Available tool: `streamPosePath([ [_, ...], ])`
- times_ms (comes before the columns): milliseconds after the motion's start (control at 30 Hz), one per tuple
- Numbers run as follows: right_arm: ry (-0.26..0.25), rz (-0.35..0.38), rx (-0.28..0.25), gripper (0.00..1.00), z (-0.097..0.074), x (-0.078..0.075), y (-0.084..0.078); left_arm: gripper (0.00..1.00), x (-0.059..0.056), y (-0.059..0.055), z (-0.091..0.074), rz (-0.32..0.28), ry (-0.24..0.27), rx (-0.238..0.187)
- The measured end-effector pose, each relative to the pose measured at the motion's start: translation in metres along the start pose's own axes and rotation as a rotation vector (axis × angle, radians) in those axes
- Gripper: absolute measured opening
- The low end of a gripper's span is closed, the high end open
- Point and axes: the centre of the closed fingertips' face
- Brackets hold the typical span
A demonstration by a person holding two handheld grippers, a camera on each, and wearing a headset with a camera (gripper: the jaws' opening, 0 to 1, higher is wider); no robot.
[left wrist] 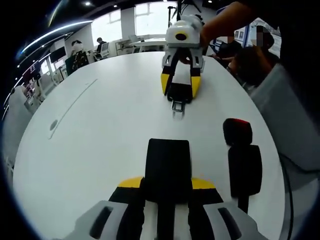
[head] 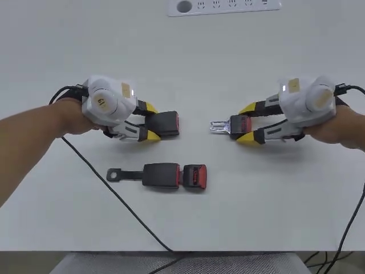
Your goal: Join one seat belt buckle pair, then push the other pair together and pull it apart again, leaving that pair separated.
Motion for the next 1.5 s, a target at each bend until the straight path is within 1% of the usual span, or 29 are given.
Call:
streamPosePath([
  [100, 0.009, -0.002, -0.001, 0.35, 0.008, 0.001, 0.005, 0.34, 0.0, 0.0, 0.0, 0.0, 0.0, 0.0],
  [200, 0.015, -0.011, -0.012, 0.35, 0.018, 0.001, 0.014, 0.34, 0.0, 0.0, 0.0, -0.001, 0.0, 0.001],
  [300, 0.022, -0.008, -0.014, 0.35, 0.026, 0.005, 0.019, 0.34, 0.0, 0.0, 0.001, 0.0, 0.0, 0.008],
  [400, 0.023, 0.0, -0.027, 0.35, 0.035, 0.003, 0.027, 0.34, -0.001, 0.0, 0.001, 0.002, -0.002, 0.015],
  [433, 0.031, -0.007, -0.032, 0.35, 0.039, 0.005, 0.031, 0.34, -0.001, 0.0, 0.001, 0.003, -0.003, 0.018],
  [533, 0.041, -0.013, -0.031, 0.36, 0.046, 0.005, 0.037, 0.34, -0.001, 0.0, 0.002, 0.007, -0.007, 0.023],
  [567, 0.049, -0.024, -0.036, 0.36, 0.048, 0.008, 0.039, 0.34, -0.002, 0.0, 0.002, 0.007, -0.007, 0.025],
  [733, 0.061, -0.04, -0.038, 0.36, 0.055, 0.009, 0.045, 0.34, -0.003, -0.001, 0.002, 0.009, -0.011, 0.029],
  [900, 0.064, -0.036, -0.052, 0.36, 0.063, 0.013, 0.05, 0.34, -0.003, -0.001, 0.003, 0.011, -0.013, 0.032],
  [967, 0.063, -0.034, -0.048, 0.35, 0.067, 0.015, 0.053, 0.34, -0.005, 0.0, 0.003, 0.019, -0.019, 0.034],
  [1000, 0.067, -0.044, -0.043, 0.35, 0.067, 0.013, 0.052, 0.34, -0.005, 0.0, 0.004, 0.018, -0.02, 0.034],
  [1200, 0.068, -0.038, -0.038, 0.35, 0.069, 0.012, 0.052, 0.34, -0.004, 0.0, 0.004, 0.033, -0.022, 0.037],
  [1300, 0.071, -0.049, -0.026, 0.35, 0.071, 0.014, 0.053, 0.33, -0.004, 0.0, 0.004, 0.04, -0.028, 0.041],
  [1400, 0.067, -0.05, -0.022, 0.35, 0.071, 0.014, 0.052, 0.33, -0.004, -0.001, 0.004, 0.039, -0.029, 0.038],
  [1500, 0.065, -0.043, -0.021, 0.35, 0.072, 0.015, 0.053, 0.33, -0.004, 0.0, 0.004, 0.044, -0.031, 0.044],
])
Point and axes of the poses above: the centre of the closed fingertips' face, and the gripper's own axes: z roughly forward along the fingers, x roughly to its left, y roughly out of its top, and after that the axes turned 7 degrees about -y, right-handed
